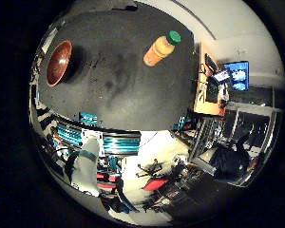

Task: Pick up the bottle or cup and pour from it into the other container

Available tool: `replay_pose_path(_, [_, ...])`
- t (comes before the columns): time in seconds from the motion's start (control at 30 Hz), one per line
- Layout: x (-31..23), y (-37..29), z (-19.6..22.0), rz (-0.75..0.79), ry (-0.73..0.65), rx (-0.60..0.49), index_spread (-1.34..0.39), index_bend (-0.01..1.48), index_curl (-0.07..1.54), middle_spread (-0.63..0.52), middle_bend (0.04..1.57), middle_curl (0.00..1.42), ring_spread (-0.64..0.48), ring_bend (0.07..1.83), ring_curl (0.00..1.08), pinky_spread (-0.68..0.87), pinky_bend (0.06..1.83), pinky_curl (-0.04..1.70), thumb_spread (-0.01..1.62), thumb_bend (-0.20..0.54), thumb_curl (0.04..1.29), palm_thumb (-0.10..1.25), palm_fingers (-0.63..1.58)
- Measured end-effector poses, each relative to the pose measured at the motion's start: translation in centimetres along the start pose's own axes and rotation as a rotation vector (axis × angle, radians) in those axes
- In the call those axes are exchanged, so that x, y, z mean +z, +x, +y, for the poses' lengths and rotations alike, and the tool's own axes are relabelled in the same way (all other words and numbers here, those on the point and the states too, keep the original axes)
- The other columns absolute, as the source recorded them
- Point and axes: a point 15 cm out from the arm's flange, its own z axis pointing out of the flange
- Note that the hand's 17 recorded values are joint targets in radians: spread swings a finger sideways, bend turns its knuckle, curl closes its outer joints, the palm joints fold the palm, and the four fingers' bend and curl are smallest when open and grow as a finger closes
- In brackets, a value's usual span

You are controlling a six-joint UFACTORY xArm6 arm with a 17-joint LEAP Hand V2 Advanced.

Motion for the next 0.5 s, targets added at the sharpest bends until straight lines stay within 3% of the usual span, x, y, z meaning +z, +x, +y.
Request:
replay_pose_path(0.23, [-0.2,-0.3,0.1,-0.02,0.013,0.001,-0.4,0.17,0.31,-0.04,0.2,0.34,0.14,0.34,0.21,0.43,0.71,-0.01,1.01,-0.032,0.38,0.75,0.3])
replay_pose_path(0.5, [-1.7,2.3,0.1,-0.098,0.11,0.105,-0.37,0.16,0.29,-0.03,0.22,0.35,0.15,0.36,0.22,0.43,0.76,0.0,1.04,-0.031,0.35,0.63,0.27])
